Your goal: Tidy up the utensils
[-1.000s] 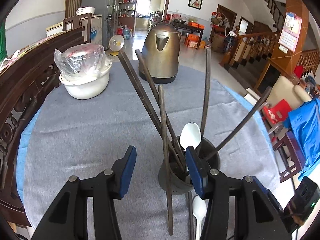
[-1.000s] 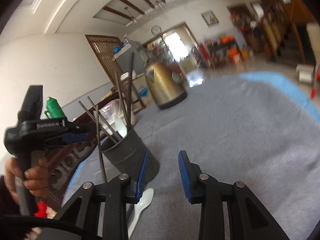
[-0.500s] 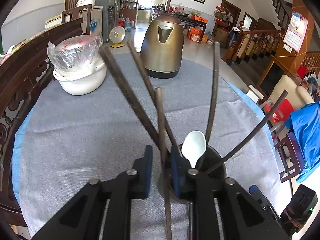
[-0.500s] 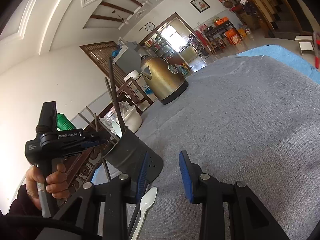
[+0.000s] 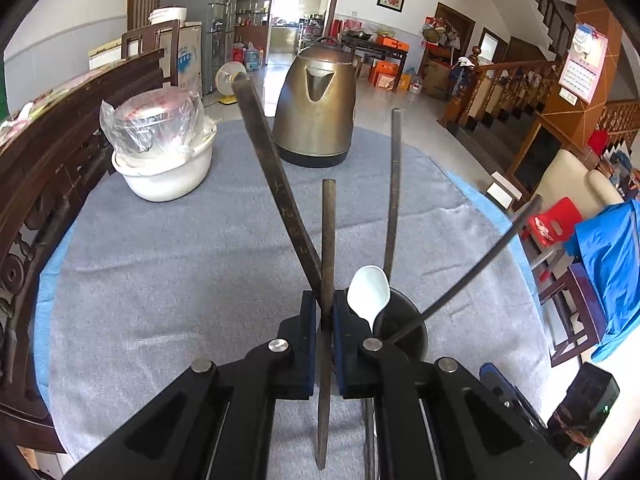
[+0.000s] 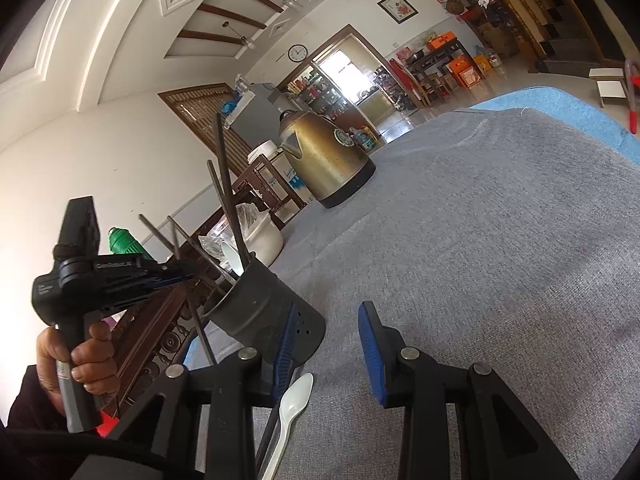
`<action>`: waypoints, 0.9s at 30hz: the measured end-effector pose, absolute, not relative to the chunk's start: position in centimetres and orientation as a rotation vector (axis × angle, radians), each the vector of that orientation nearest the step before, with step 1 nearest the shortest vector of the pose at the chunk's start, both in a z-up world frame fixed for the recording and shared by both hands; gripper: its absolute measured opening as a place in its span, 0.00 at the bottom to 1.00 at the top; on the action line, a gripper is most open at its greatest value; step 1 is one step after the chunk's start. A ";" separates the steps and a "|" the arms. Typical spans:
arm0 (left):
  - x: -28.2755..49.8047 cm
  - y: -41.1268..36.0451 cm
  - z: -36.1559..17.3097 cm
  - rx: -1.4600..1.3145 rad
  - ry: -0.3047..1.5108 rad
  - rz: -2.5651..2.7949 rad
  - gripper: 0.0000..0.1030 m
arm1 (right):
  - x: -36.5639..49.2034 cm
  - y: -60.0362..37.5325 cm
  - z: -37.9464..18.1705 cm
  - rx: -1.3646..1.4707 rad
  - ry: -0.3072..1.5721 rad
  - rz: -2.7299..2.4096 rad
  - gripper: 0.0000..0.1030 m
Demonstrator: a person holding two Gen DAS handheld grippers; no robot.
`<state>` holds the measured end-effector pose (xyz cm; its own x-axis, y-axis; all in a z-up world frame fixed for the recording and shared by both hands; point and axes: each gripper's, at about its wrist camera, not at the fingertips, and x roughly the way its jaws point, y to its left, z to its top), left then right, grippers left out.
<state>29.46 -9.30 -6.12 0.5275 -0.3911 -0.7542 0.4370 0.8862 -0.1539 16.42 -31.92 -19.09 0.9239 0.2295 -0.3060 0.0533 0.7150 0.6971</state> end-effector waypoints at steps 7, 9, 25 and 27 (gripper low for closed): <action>27.5 -7.8 -3.8 0.002 0.821 -0.504 0.06 | 16.5 -32.0 -19.2 0.778 0.398 0.089 0.34; 26.7 -7.6 -2.5 -0.001 0.790 -0.513 0.06 | 16.5 -32.0 -19.3 0.781 0.400 0.086 0.34; 25.0 -8.9 1.1 0.041 0.696 -0.531 0.05 | 16.0 -32.5 -19.6 0.800 0.400 0.070 0.34; 25.6 -9.2 0.5 0.039 0.723 -0.526 0.05 | 15.9 -32.5 -19.6 0.801 0.401 0.068 0.34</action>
<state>25.65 -9.20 0.48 0.6266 -0.4452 -0.6397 0.4714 0.8701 -0.1438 15.92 -32.48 -19.57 0.9228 0.2094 -0.3235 0.0905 0.6982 0.7101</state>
